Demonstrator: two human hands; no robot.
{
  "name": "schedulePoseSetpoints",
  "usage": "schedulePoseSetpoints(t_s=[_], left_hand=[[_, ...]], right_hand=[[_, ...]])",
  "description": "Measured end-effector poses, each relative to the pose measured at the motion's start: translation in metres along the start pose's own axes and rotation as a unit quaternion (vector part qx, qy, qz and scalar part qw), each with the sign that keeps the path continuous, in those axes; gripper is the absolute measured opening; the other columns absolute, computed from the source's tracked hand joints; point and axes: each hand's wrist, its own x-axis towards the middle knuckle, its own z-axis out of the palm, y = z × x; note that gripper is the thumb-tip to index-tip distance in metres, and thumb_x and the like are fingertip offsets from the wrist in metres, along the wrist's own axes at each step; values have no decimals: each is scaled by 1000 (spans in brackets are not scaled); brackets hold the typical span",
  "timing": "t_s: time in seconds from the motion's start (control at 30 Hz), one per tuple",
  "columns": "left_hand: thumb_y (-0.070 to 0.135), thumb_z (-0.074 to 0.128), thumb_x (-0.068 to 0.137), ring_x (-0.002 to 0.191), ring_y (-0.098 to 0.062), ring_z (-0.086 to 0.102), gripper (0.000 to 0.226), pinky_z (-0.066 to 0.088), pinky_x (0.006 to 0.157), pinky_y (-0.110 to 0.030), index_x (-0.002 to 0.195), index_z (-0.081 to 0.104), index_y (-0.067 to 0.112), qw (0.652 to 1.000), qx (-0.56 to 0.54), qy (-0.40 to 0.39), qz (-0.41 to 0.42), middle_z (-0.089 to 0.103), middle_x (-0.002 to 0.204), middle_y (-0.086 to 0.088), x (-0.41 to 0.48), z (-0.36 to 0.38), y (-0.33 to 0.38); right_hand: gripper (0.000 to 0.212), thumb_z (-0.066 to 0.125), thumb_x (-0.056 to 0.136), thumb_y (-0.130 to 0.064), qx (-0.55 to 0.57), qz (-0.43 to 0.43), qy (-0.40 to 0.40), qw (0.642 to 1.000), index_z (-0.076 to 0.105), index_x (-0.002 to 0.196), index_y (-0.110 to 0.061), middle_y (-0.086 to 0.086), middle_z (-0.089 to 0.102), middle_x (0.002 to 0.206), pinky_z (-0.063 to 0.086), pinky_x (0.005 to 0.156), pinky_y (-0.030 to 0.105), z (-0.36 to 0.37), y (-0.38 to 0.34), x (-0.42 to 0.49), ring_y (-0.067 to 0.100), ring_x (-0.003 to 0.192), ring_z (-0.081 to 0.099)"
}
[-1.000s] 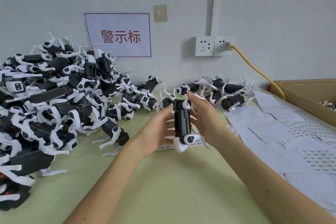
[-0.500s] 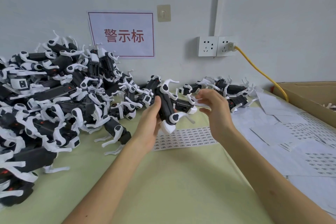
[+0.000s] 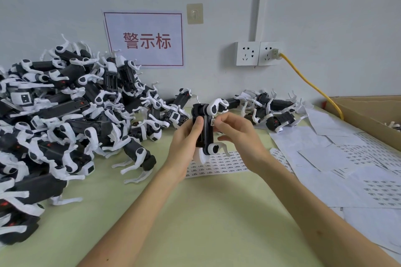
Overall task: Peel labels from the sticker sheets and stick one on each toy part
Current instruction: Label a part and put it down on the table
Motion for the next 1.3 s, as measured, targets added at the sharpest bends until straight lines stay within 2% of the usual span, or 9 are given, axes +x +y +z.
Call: schedulePoseSetpoints(t_s=[0.13, 0.3, 0.47, 0.6, 0.7, 0.8, 0.97, 1.07, 1.3], left_hand=[[44, 53, 102, 100, -13, 74, 37, 55, 81, -20, 111, 72, 13, 1000, 10, 4, 2, 79, 102, 0, -1, 1, 1], [42, 53, 104, 109, -27, 71, 37, 53, 102, -45, 112, 72, 10, 1000, 17, 15, -2, 77, 107, -8, -2, 2, 3], [51, 60, 97, 109, -30, 68, 45, 47, 107, -56, 109, 71, 9, 1000, 11, 24, 3, 71, 111, -20, -4, 5, 3], [53, 59, 92, 109, -34, 66, 49, 45, 108, -58, 110, 70, 8, 1000, 11, 23, 9, 68, 114, -25, -5, 4, 3], [53, 59, 91, 115, -39, 63, 48, 46, 107, -57, 111, 70, 10, 1000, 14, 22, 13, 68, 114, -23, -4, 4, 2], [52, 60, 91, 115, -36, 64, 46, 48, 107, -55, 110, 70, 12, 1000, 14, 20, 17, 70, 112, -20, -3, 4, 1], [51, 60, 91, 110, -29, 67, 45, 51, 103, -47, 111, 70, 11, 999, 16, 17, 24, 72, 110, -16, -3, 4, -2], [51, 60, 92, 102, -17, 69, 44, 52, 100, -42, 110, 70, 12, 999, 18, 15, 31, 73, 108, -13, -2, 4, -2], [48, 59, 93, 94, -7, 67, 37, 53, 86, -23, 108, 70, 16, 998, 30, 10, 55, 74, 101, -5, -2, 3, -4]], right_hand=[[18, 61, 102, -16, -7, -7, 8, 1000, 65, 85, -20, 0, 66, 87, 51, 83, 30, 1, -1, -1, 16, 90, 64], [18, 60, 102, -17, -19, -12, 15, 1000, 65, 85, -18, -2, 67, 84, 50, 82, 28, 2, -2, -1, 13, 86, 65], [20, 60, 101, -14, 2, -21, 19, 1000, 65, 82, -16, -10, 68, 77, 49, 75, 15, 3, -2, -2, 6, 78, 64], [20, 59, 102, -11, 3, -23, 22, 999, 66, 83, -15, -14, 68, 74, 49, 73, 13, 3, -2, -3, 1, 75, 64], [20, 60, 102, -12, -1, -24, 25, 999, 66, 83, -14, -14, 68, 74, 49, 73, 13, 4, -1, -2, 1, 75, 64], [19, 60, 102, -13, 0, -24, 28, 999, 66, 84, -14, -14, 67, 74, 49, 73, 13, 4, -1, -2, 1, 75, 64], [19, 60, 102, -16, -7, -22, 28, 999, 66, 84, -17, -14, 67, 75, 50, 75, 15, 4, 0, -2, 2, 77, 63], [19, 61, 101, -17, 0, -15, 26, 1000, 66, 83, -19, -11, 68, 78, 50, 77, 16, 3, 0, -2, 5, 80, 64], [18, 64, 99, -12, -11, -35, 37, 999, 67, 82, -15, -15, 66, 70, 49, 72, 14, 4, 0, -2, 1, 71, 62]])
